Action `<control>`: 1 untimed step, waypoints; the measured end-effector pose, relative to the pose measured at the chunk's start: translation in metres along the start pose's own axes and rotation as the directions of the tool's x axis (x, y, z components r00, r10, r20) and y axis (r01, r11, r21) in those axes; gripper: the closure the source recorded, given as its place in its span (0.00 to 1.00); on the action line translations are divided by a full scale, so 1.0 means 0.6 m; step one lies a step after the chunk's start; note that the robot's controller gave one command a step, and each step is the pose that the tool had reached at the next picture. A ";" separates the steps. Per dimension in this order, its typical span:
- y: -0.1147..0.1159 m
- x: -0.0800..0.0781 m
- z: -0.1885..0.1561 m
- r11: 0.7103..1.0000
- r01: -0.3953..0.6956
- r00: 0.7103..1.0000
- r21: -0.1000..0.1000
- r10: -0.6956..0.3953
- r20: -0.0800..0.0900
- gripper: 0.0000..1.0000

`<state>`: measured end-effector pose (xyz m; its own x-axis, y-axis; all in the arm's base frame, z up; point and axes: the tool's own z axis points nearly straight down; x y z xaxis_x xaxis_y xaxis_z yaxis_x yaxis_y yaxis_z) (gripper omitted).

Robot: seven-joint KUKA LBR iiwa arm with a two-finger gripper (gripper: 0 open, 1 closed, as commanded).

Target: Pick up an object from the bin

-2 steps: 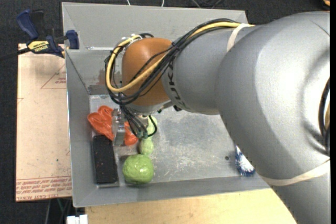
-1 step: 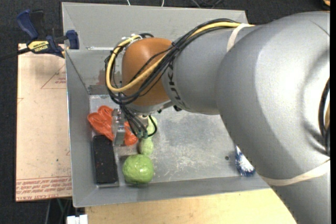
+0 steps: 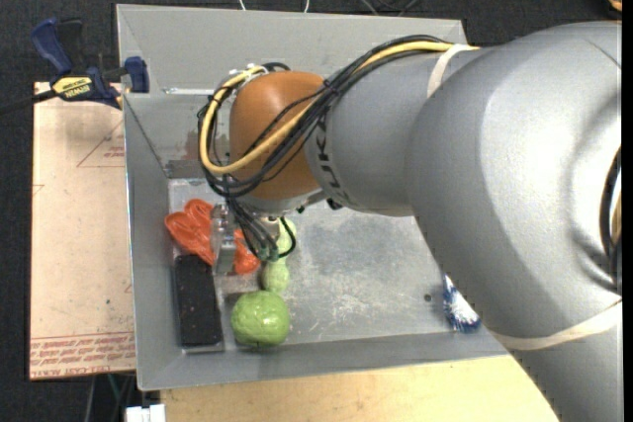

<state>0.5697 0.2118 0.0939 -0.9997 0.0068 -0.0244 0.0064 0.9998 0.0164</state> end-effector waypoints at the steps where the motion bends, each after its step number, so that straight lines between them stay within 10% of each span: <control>1: 0.001 0.001 0.001 1.000 0.000 1.000 -0.001 0.000 -0.001 0.00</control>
Offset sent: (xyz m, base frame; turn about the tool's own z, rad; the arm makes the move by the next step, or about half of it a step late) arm 0.0000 0.0000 0.0000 0.0000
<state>0.5693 0.2123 0.0934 -0.9997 0.0068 -0.0234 0.0064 0.9998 0.0171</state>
